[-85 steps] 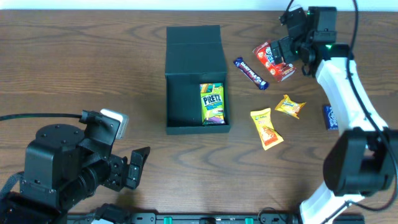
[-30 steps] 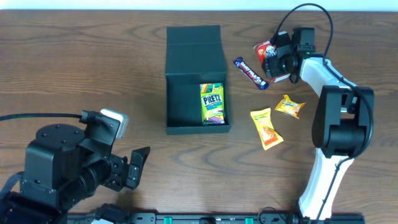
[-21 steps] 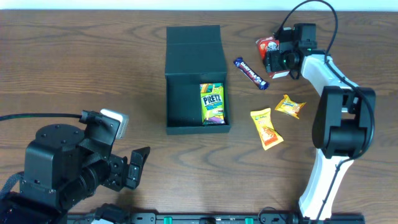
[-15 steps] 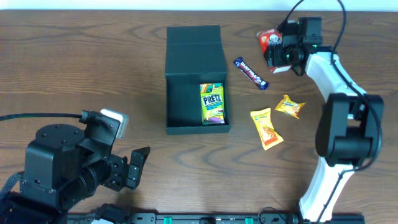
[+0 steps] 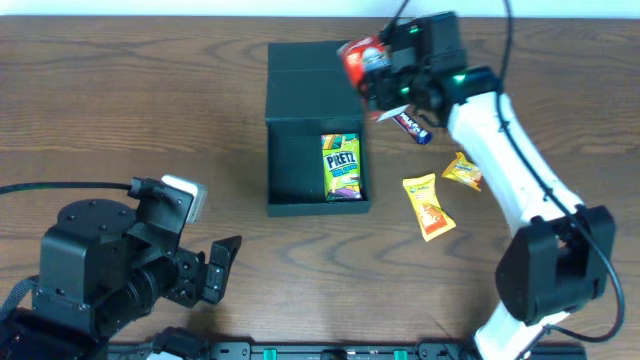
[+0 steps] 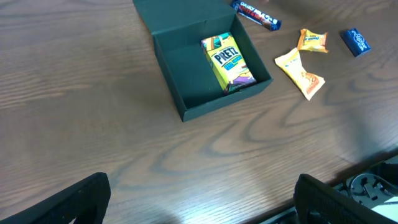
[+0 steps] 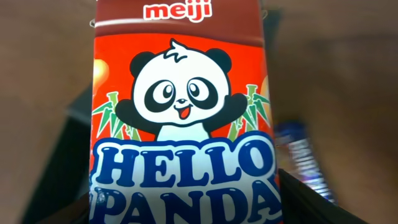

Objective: Pack container
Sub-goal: 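Carry the Hello Panda box into the black box beside the Pretz, then withdraw the right gripper and reach to the blue Dairy Milk bar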

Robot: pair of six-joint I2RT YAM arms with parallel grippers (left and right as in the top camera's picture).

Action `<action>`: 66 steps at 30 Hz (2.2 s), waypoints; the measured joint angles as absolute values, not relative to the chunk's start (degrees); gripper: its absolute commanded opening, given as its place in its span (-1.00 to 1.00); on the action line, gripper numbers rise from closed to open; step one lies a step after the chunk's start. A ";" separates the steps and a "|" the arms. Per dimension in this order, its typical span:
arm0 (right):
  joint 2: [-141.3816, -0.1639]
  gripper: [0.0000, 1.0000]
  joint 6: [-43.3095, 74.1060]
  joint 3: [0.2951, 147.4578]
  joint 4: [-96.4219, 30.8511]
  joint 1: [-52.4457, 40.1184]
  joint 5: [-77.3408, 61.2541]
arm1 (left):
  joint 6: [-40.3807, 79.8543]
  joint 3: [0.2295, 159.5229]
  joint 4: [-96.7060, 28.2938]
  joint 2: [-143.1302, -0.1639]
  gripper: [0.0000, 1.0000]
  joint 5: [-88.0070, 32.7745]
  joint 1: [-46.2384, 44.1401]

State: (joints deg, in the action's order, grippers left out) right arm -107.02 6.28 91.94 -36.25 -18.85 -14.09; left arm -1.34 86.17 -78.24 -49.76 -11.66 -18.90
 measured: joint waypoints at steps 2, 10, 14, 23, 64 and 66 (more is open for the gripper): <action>-107.04 0.36 9.61 91.94 -37.41 -21.98 -13.32 | -1.34 86.17 -78.24 -49.76 0.90 -11.68 -18.90; -107.04 0.33 24.75 91.94 -39.86 -34.79 -1.93 | -1.34 86.17 -78.19 -49.76 0.90 -11.68 -18.90; -107.11 0.33 32.86 91.94 -41.47 -39.68 4.67 | -1.34 86.17 -78.19 -49.76 0.91 -11.66 -18.92; -113.54 0.31 45.23 91.98 -42.72 -45.91 14.04 | -1.34 86.17 -78.22 -49.76 0.90 -11.68 -18.90; -103.02 0.99 20.53 92.20 -42.89 -33.19 19.25 | -1.34 86.17 -78.19 -49.76 0.90 -11.68 -18.90; -103.02 0.99 17.12 92.20 -42.85 -30.41 19.31 | -1.37 86.17 -78.22 -49.76 0.90 -11.68 -18.92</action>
State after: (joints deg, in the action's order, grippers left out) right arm -103.02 17.12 92.20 -42.85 -30.41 19.31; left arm -1.37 86.17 -78.22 -49.76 -11.68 -18.92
